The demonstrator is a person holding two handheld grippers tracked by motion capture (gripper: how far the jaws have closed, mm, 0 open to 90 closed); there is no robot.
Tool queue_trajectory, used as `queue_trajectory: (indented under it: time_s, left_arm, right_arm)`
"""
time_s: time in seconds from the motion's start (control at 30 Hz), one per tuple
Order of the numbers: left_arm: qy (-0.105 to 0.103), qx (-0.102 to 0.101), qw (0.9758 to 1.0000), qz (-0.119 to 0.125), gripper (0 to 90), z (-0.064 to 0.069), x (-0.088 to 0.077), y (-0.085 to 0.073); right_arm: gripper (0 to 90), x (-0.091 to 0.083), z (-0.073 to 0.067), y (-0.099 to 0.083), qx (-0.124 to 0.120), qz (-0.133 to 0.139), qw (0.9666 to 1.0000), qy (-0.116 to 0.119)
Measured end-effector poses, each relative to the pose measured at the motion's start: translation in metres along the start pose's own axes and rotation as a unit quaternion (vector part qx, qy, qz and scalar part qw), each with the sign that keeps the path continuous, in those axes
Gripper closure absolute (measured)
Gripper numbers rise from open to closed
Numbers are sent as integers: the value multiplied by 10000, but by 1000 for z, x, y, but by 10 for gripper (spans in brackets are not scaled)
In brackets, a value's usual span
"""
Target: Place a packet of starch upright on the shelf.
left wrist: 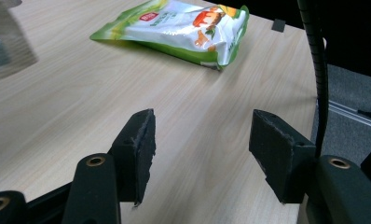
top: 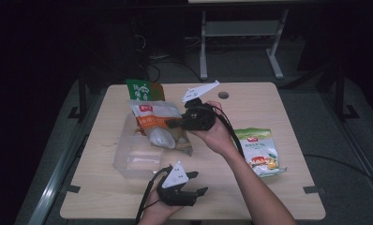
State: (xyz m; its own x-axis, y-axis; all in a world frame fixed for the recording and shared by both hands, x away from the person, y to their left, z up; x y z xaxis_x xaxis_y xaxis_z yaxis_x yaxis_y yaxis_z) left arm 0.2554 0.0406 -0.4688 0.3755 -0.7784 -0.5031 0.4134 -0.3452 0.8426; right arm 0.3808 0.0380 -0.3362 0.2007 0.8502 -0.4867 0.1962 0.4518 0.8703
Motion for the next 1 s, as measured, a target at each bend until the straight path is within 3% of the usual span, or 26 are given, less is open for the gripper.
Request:
queue_trajectory:
  time_s: [0.53, 0.87, 1.0]
  left_arm:
    - [-91, -188, 9998, 51, 392, -1, -2, -1]
    - [-133, -35, 9999, -39, 391, -1, -3, -4]
    - [-149, -83, 9999, -30, 390, 0, -3, -4]
  right_arm:
    - [898, 64, 6, 12, -12, -38, 9993, 374]
    - [898, 100, 13, 6, 175, -123, 9980, 591]
    - [899, 111, 14, 7, 231, -77, 9973, 694]
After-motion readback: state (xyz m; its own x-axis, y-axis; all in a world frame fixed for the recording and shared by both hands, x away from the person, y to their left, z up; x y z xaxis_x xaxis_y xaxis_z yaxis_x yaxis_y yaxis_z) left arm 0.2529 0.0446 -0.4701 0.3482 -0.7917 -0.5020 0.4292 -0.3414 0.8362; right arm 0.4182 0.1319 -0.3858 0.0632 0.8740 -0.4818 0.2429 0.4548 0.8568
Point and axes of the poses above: each handheld gripper's, and its own axes: x roughly forward along the jaws, y roughly out of its top, z roughly to its right, the point moved 8 cm from there along x, roughly forward along the jaws, and after that the axes turned 8 degrees about -x, right-handed, at the moved point
